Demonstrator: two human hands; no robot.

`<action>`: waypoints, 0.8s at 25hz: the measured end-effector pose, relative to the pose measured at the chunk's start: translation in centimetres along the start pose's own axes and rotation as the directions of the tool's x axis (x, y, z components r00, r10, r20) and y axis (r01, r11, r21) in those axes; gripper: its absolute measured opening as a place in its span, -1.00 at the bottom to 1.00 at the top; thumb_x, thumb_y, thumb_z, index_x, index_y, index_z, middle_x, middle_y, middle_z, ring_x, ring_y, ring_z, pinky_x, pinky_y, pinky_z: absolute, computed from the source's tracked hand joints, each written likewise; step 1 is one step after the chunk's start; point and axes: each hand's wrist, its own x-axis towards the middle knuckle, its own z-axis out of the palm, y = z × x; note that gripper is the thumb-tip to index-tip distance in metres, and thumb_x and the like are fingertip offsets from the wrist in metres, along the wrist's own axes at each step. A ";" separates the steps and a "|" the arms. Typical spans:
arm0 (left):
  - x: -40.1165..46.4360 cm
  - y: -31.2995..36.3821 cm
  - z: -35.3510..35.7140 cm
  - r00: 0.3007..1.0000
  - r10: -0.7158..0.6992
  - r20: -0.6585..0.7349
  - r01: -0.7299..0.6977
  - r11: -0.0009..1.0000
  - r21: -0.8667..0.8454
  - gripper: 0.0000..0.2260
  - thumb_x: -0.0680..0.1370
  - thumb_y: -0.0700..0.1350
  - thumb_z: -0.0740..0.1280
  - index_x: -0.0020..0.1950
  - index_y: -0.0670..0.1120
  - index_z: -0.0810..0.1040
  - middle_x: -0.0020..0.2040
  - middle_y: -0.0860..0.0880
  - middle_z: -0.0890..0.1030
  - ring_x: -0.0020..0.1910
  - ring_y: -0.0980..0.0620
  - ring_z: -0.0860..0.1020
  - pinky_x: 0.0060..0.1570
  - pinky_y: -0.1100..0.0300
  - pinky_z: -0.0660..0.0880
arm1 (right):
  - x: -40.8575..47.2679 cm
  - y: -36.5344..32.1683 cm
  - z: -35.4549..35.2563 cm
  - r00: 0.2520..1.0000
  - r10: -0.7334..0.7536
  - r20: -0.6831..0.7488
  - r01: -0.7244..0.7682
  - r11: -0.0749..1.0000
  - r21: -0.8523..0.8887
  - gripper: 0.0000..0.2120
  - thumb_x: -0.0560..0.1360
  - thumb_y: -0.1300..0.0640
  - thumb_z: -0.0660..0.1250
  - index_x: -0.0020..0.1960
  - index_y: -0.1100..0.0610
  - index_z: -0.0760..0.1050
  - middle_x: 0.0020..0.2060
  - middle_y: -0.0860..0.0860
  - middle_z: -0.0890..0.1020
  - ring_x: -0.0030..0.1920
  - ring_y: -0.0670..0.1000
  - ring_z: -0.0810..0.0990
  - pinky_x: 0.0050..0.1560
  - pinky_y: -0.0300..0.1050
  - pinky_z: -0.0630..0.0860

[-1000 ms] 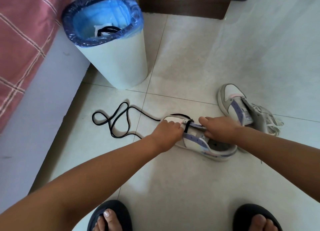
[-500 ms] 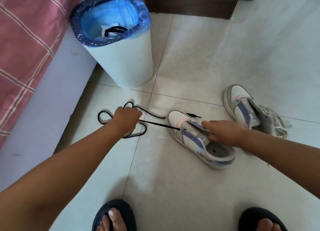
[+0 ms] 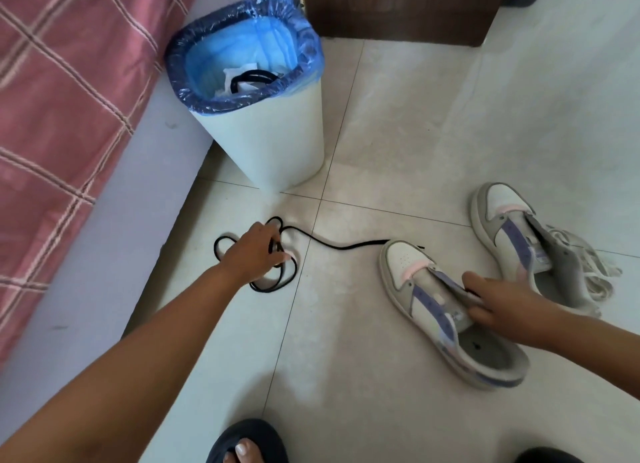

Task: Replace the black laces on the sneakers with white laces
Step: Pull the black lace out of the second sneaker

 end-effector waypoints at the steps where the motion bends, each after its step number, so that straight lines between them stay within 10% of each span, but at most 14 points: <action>1: 0.5 0.3 0.2 0.999 -0.002 -0.052 0.000 0.999 -0.042 -0.53 0.48 0.02 0.40 0.31 -0.09 0.35 0.19 -0.10 0.36 0.20 -0.11 0.41 0.09 0.07 0.38 | 0.0 -0.3 -0.2 1.000 -0.004 -0.027 0.005 0.999 0.042 -0.72 0.53 0.12 0.20 -0.21 -0.02 0.10 -0.31 -0.03 0.43 -0.15 0.10 0.53 -0.08 -0.05 0.39; 5: 3.3 0.9 0.5 0.984 -0.164 -0.064 0.166 0.986 0.017 -0.23 0.44 -0.03 0.44 0.50 -0.12 0.06 0.39 -0.15 0.20 0.38 -0.17 0.23 0.25 -0.04 0.33 | -0.8 -0.6 -3.1 0.960 0.104 -0.260 -0.024 0.956 0.291 -0.72 0.49 0.21 0.29 -0.27 0.03 0.22 -0.41 -0.03 0.42 -0.33 0.08 0.44 -0.33 -0.11 0.29; 9: 4.7 1.6 2.1 0.993 -0.122 -0.006 0.122 0.992 0.030 -0.63 0.46 -0.27 0.33 0.24 -0.18 0.36 0.20 -0.21 0.41 0.15 -0.19 0.44 0.01 0.09 0.40 | -1.3 0.5 -6.6 0.826 0.304 -0.475 -0.095 0.905 0.414 -0.89 0.45 0.23 0.31 -0.16 0.15 0.37 -0.38 0.13 0.47 -0.32 0.19 0.43 -0.34 0.01 0.23; 16: 2.1 2.4 -2.1 0.995 -0.097 0.004 0.096 0.985 -0.145 -0.89 0.44 -0.29 0.35 -0.11 -0.10 0.55 -0.10 -0.11 0.59 -0.34 0.03 0.53 -0.49 0.37 0.42 | -1.1 1.4 -7.0 0.802 0.379 -0.462 -0.140 0.871 0.472 -0.86 0.47 0.22 0.28 -0.19 0.18 0.32 -0.40 0.10 0.46 -0.31 0.19 0.43 -0.35 -0.07 0.29; 20: -1.6 4.1 -8.7 0.999 -0.008 0.036 0.014 0.987 -0.163 -0.84 0.46 -0.32 0.31 -0.15 -0.05 0.54 -0.23 -0.10 0.60 -0.40 0.00 0.56 -0.33 0.17 0.52 | 0.0 0.5 -6.6 0.845 0.325 -0.425 -0.136 0.898 0.418 -0.76 0.48 0.22 0.28 -0.29 0.10 0.26 -0.42 0.03 0.39 -0.31 0.16 0.36 -0.34 -0.02 0.19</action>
